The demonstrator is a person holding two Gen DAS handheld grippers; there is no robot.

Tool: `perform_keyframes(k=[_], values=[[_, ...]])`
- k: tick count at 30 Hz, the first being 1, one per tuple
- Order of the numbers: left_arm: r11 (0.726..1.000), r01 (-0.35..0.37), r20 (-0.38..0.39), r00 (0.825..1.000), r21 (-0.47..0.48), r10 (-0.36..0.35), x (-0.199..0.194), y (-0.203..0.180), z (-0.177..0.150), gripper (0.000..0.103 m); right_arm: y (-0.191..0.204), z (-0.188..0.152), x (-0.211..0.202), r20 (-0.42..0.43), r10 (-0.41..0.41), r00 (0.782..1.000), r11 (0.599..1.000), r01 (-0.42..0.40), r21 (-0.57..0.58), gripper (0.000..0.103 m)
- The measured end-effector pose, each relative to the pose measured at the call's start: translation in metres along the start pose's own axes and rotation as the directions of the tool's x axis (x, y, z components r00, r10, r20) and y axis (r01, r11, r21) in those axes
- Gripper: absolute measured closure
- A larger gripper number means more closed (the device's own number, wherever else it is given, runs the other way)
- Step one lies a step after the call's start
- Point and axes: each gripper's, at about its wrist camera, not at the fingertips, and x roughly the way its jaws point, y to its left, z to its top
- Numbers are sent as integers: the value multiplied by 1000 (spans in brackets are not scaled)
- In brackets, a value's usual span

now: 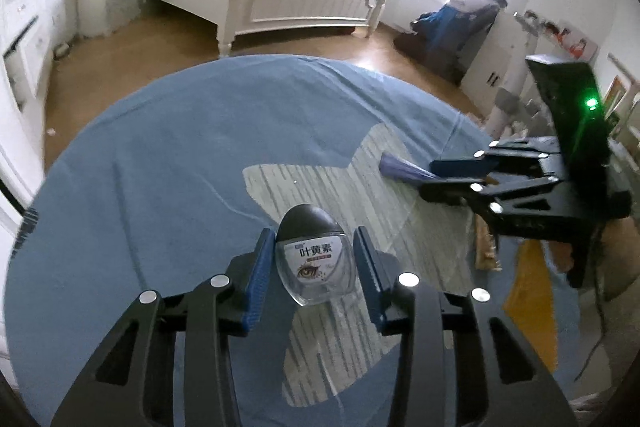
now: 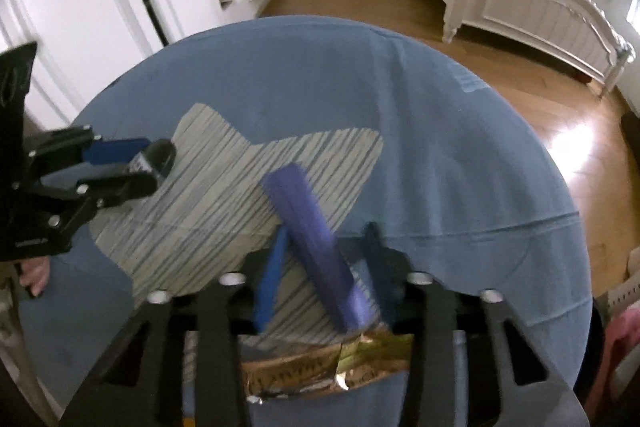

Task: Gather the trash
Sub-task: 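Grasp the eye-drop bottle with the left tool while the right tool grasps the blue stick, then carry the eye-drop bottle and blue stick over the black bin and open both tools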

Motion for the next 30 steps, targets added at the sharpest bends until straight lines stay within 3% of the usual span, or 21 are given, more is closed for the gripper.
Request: perform_keyframes(k=[5, 8, 12, 15, 21, 24, 30], values=[[1000, -10, 38, 999, 20, 9, -7, -9, 3, 63, -15, -13, -18, 88, 87, 992, 989, -97, 108, 86], [999, 9, 62, 998, 36, -11, -16, -23, 8, 63, -28, -24, -52, 236, 140, 962, 959, -191, 208, 86], [995, 56, 111, 992, 78, -64, -34, -58, 22, 63, -52, -44, -104, 420, 136, 897, 912, -279, 301, 86], [989, 98, 132, 985, 114, -113, -41, -90, 33, 63, -69, -65, -148, 521, 50, 852, 901, -264, 345, 86], [966, 184, 141, 967, 182, -211, -33, -160, 48, 63, -95, -123, -210, 594, -206, 778, 886, -110, 451, 86], [949, 227, 121, 959, 219, -257, -22, -195, 51, 63, -115, -154, -227, 594, -278, 755, 859, -81, 505, 86], [907, 301, 72, 939, 294, -335, 4, -264, 60, 63, -157, -210, -244, 567, -370, 736, 797, -63, 601, 86]])
